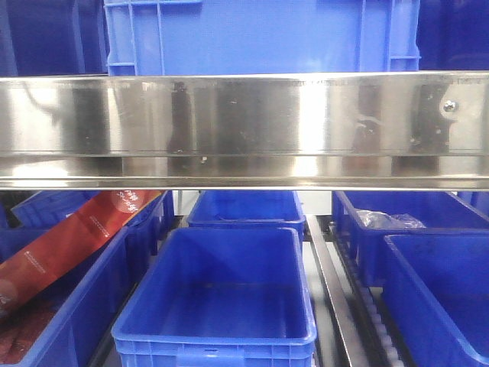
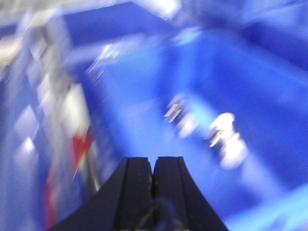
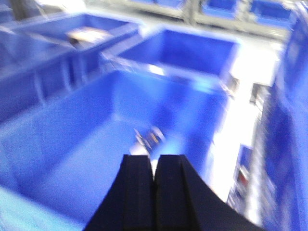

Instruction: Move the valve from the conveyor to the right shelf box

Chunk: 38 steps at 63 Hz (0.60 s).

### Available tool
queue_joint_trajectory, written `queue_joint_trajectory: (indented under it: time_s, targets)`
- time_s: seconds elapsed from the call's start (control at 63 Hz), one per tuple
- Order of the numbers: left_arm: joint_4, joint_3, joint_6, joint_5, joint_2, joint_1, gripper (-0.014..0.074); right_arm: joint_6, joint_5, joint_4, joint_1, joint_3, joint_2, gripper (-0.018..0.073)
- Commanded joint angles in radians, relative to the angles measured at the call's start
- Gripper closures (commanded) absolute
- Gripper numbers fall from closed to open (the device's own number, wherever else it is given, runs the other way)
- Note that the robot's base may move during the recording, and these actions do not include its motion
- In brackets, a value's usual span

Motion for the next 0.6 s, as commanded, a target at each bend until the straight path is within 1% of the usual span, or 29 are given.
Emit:
queue_joint_trajectory:
  time_s: [0.0,0.159,0.254,0.413,0.492,0.587]
  targets:
    - [-0.033,0.123,-0.007,-0.081,-0.101,0.022,0.0707,-0.006,-0.067,-0.011,-0.006,0.106,-0.063,0.0719]
    - [-0.027,0.415,-0.007,-0.277,-0.303,0.022,0.0707,-0.006,-0.231,-0.011,-0.006,0.382,-0.216,0.0719]
    - [-0.023,0.609,-0.007,-0.414,-0.442,0.022,0.0707,-0.006,-0.333,-0.011,-0.006,0.541,-0.319,0.0722]
    - [-0.012,0.909,-0.007,-0.595,-0.656,0.022,0.0707,-0.006,-0.491,-0.021,-0.006,0.809,-0.493,0.0722]
    - [-0.012,1.042,-0.007,-0.661,-0.751,0.022,0.0707,-0.006,-0.528,-0.045,-0.006,0.92,-0.573,0.0722]
    - [-0.012,1.186,-0.007,-0.697,-0.865,0.022,0.0707,-0.006,-0.555,-0.059,-0.006,1.039,-0.663,0.0722]
